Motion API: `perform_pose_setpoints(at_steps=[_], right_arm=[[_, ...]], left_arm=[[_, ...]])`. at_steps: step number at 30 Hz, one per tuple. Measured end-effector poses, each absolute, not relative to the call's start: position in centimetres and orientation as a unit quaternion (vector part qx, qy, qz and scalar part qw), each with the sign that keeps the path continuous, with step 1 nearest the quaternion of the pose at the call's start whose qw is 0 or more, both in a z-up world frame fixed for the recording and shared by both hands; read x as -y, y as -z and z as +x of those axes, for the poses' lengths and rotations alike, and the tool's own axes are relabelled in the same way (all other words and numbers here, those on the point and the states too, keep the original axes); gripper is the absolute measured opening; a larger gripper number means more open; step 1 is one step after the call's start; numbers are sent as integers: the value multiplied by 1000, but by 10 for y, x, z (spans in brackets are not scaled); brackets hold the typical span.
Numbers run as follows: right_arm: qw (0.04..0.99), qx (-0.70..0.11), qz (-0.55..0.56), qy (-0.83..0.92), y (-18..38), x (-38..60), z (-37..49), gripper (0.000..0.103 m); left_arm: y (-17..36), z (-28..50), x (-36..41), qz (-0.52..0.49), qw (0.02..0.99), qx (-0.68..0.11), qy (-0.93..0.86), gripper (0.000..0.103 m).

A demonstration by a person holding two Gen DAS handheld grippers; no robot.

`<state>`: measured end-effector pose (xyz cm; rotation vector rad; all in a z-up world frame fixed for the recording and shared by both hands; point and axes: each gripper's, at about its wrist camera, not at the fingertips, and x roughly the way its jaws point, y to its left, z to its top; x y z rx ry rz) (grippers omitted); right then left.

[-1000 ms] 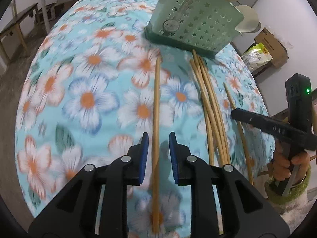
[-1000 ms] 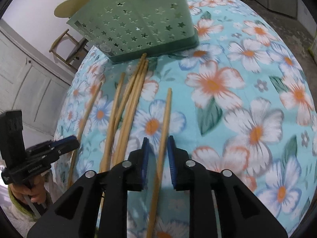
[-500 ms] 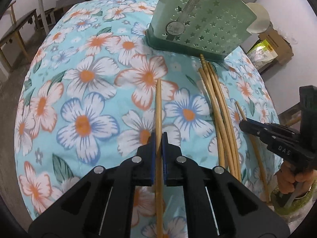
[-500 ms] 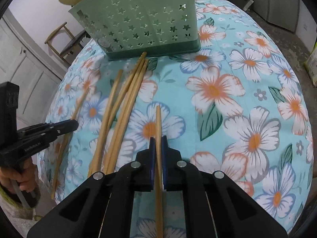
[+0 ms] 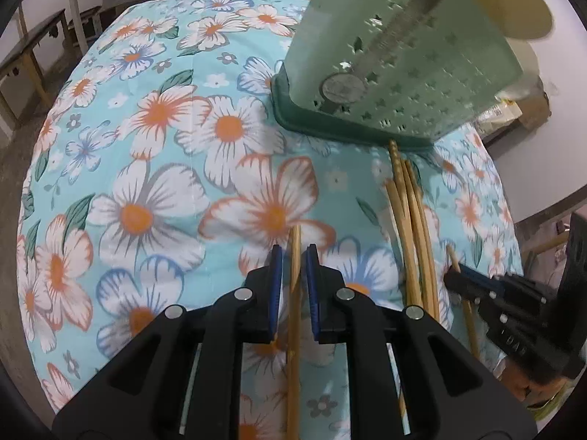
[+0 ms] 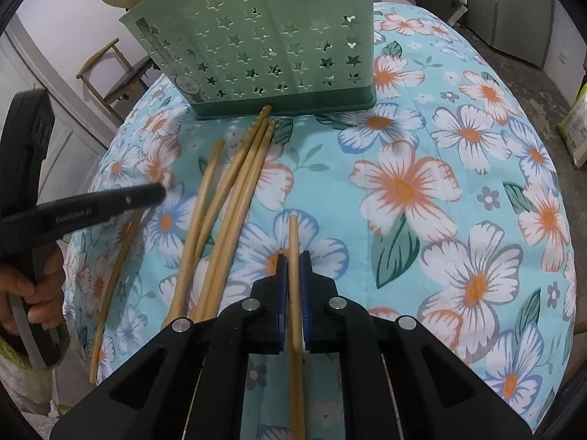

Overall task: Organize utensils
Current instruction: 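Grasp one bamboo chopstick each with the left and right grippers, then lift the chopstick with the left gripper, drop it into the caddy, open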

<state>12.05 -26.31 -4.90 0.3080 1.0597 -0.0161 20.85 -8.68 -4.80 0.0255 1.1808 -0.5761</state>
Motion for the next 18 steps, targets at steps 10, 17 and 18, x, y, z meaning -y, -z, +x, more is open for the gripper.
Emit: perform_pose_setpoints(at_steps=[10, 17, 18], right_arm=[[853, -499, 154, 1, 50, 266, 122, 8], [853, -498, 155, -2, 50, 269, 119, 8], [853, -498, 154, -2, 50, 269, 119, 7]], left_arm=[[38, 216, 77, -9, 797, -542, 267, 4], [4, 206, 60, -28, 807, -517, 283, 4], [-5, 205, 56, -33, 809, -512, 287, 4]])
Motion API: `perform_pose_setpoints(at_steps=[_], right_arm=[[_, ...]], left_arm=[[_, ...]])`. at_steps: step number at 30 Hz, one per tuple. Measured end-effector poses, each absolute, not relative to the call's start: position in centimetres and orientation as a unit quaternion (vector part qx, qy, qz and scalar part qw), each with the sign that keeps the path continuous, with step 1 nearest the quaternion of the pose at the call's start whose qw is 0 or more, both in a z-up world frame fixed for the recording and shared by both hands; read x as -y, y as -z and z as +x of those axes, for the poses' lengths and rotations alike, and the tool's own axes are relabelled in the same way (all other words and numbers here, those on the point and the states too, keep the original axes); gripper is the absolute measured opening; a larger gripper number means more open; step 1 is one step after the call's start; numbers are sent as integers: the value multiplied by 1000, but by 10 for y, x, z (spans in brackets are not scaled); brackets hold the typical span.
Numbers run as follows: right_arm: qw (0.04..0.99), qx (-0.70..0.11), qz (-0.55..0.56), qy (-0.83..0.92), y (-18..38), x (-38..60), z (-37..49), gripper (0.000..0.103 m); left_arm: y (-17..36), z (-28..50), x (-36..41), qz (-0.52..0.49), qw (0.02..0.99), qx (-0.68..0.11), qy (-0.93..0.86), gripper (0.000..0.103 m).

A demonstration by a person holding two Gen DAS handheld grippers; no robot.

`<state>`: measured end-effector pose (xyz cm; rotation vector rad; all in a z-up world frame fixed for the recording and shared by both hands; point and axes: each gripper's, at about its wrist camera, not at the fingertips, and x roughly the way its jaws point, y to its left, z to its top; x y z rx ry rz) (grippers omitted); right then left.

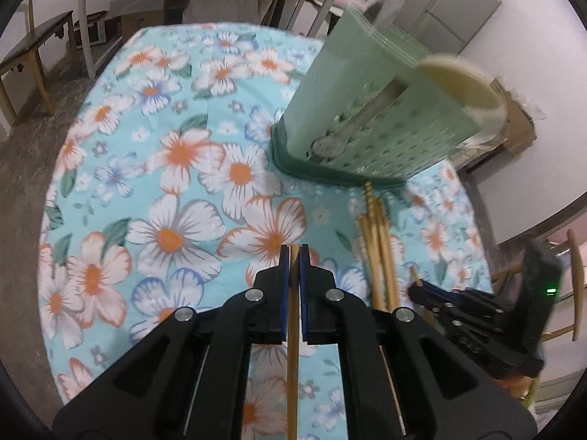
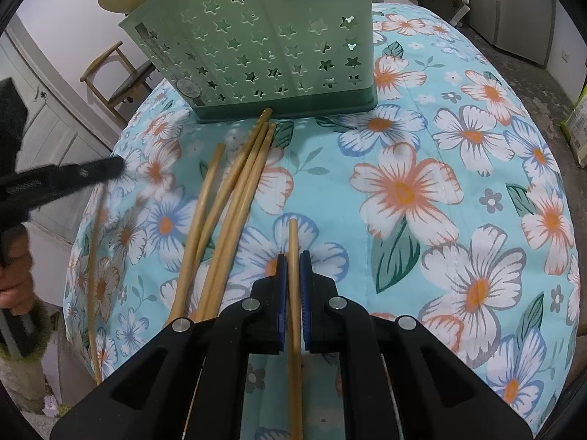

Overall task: Organize utensils
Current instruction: 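Lift the chopstick with the left gripper, drop it into the caddy, open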

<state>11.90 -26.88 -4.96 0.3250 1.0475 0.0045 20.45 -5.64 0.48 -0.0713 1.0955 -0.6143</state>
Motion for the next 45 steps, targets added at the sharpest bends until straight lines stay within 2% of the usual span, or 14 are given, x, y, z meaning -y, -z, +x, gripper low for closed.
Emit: perform_pose_setpoints(at_steps=[9, 18, 24, 31, 38, 42, 43, 45], right_arm=[[854, -497, 155, -3, 49, 269, 118, 7], [854, -497, 155, -3, 49, 269, 118, 7], [854, -497, 158, -3, 48, 269, 117, 7], [853, -496, 163, -5, 49, 270, 118, 7], [853, -495, 169, -7, 50, 273, 118, 7], [853, -493, 173, -10, 50, 275, 116, 7], [853, -492, 174, -11, 50, 275, 116, 7], [853, -492, 174, -11, 50, 275, 116, 7]], left_arm=[[-92, 180, 45, -61, 838, -423, 339, 3], [-200, 180, 63, -91, 875, -271, 391, 3], [-245, 192, 83, -111, 901, -166, 384, 3], [-237, 222, 132, -93, 927, -116, 344, 3], [-197, 241, 171, -45, 941, -116, 314, 3], [-177, 248, 176, -34, 940, -141, 308, 4], [-175, 250, 175, -37, 940, -146, 307, 5], [-172, 252, 168, -42, 939, -151, 306, 18]])
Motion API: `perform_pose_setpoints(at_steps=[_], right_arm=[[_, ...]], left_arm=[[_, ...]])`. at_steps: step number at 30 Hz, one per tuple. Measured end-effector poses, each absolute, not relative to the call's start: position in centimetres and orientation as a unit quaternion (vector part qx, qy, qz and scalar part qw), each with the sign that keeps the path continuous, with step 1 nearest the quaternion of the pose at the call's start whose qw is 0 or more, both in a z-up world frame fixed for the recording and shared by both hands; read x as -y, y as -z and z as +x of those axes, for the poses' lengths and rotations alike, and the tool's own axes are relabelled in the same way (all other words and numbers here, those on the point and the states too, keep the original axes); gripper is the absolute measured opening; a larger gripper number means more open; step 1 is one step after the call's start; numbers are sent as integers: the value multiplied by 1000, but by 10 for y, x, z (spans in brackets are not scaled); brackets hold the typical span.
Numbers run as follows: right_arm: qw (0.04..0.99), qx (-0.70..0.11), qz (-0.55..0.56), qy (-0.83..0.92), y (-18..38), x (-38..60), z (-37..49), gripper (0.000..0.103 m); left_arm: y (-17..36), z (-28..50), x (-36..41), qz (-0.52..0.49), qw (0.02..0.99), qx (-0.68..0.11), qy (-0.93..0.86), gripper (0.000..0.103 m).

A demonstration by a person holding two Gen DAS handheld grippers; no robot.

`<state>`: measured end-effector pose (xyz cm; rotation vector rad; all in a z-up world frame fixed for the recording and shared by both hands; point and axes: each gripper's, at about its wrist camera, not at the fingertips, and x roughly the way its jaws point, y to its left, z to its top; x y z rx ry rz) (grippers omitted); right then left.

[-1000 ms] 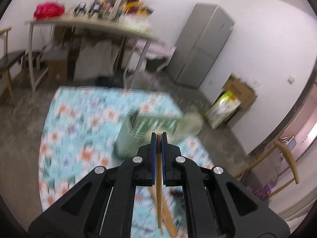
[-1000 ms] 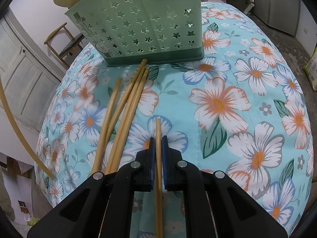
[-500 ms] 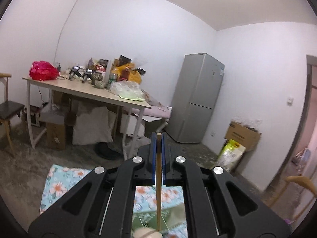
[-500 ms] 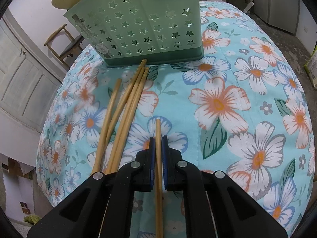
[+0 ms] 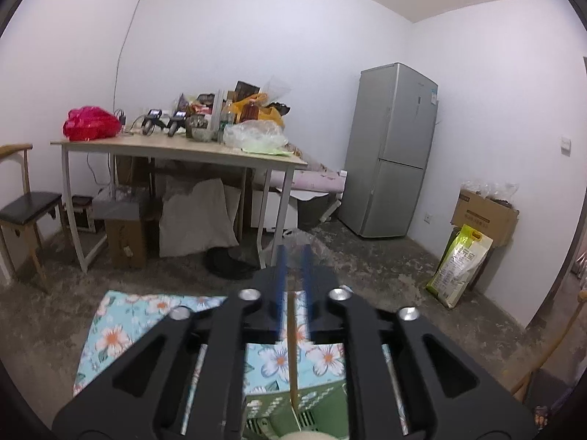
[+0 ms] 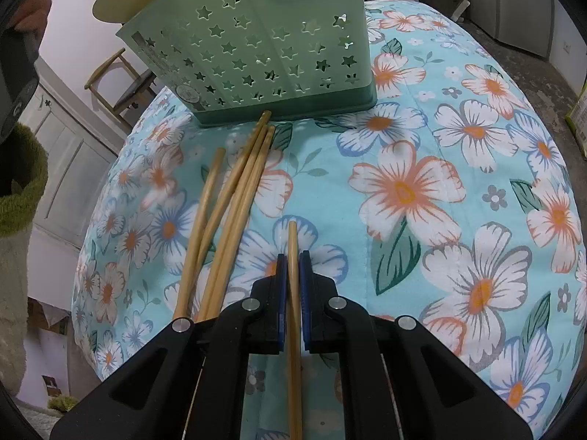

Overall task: Organize utensils
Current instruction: 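Lift the chopstick with the left gripper, drop it into the caddy, open, then carry the held chopstick into the caddy and open the right gripper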

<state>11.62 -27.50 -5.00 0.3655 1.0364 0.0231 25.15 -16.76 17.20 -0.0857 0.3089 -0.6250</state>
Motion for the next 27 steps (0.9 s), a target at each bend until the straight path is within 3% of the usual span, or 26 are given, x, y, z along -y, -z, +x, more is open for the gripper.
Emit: perform_pose_setpoints(at_steps=[15, 27], right_arm=[[848, -499, 181, -21, 50, 278, 120, 8], [848, -507, 151, -1, 49, 267, 130, 8]], left_arm=[[-160, 182, 81, -37, 934, -179, 307, 47], [-45, 135, 36, -16, 896, -335, 291, 69]])
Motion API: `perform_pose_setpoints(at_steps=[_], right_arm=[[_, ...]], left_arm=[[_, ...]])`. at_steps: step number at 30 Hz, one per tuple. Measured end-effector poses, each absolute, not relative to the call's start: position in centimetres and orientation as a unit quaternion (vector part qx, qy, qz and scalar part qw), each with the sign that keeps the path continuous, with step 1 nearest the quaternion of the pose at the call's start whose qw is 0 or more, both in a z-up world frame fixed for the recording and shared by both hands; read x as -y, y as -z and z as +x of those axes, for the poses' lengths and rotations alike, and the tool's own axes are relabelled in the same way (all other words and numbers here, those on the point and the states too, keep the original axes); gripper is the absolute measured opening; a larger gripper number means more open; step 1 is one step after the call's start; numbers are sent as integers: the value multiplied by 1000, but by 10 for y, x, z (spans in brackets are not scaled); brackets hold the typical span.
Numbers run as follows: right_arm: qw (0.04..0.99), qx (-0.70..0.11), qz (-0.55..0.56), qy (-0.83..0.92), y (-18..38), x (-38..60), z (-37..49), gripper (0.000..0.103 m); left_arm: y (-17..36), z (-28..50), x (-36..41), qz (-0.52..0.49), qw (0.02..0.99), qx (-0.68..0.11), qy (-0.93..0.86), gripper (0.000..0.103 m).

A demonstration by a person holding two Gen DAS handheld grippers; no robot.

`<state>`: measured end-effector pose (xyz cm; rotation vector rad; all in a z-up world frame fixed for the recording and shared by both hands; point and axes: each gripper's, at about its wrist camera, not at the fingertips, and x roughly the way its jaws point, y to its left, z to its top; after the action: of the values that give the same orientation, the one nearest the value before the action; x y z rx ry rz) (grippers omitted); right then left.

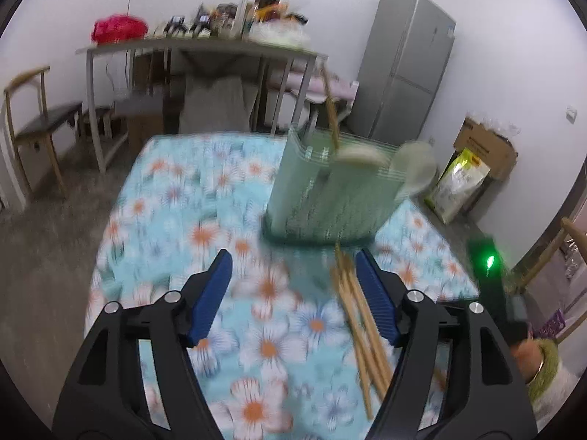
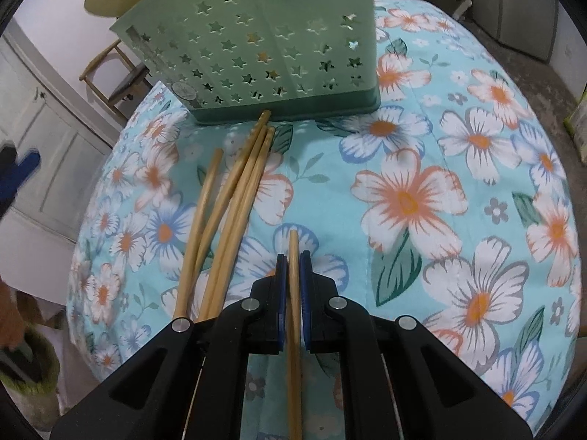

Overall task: Organize utensils
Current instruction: 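Carry the held chopstick into the caddy and open the right gripper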

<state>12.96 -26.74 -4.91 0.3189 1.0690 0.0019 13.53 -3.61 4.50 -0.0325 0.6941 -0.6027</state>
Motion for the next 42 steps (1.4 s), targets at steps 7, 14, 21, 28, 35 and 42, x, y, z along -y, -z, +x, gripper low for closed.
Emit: perform_pose_setpoints(at_steps=[7, 14, 21, 28, 35, 42], right_arm=[[862, -490, 126, 15, 35, 260, 128, 6], [885, -448, 124, 19, -5, 265, 111, 6], [913, -387, 124, 21, -59, 276, 95, 6], [943, -310, 115, 29, -112, 283, 83, 6], [968, -224, 107, 30, -166, 292, 86, 6], [986, -132, 106, 10, -221, 294, 104, 6]], left_arm=[[-23, 123, 34, -1, 896, -345, 278, 83], [-26, 125, 38, 0, 901, -338, 272, 89], [-25, 121, 42, 10, 902, -327, 282, 91], [-29, 123, 39, -6, 904, -323, 279, 92], [-34, 123, 42, 8, 911, -311, 272, 93], [-28, 129, 43, 7, 912, -330, 243, 93]])
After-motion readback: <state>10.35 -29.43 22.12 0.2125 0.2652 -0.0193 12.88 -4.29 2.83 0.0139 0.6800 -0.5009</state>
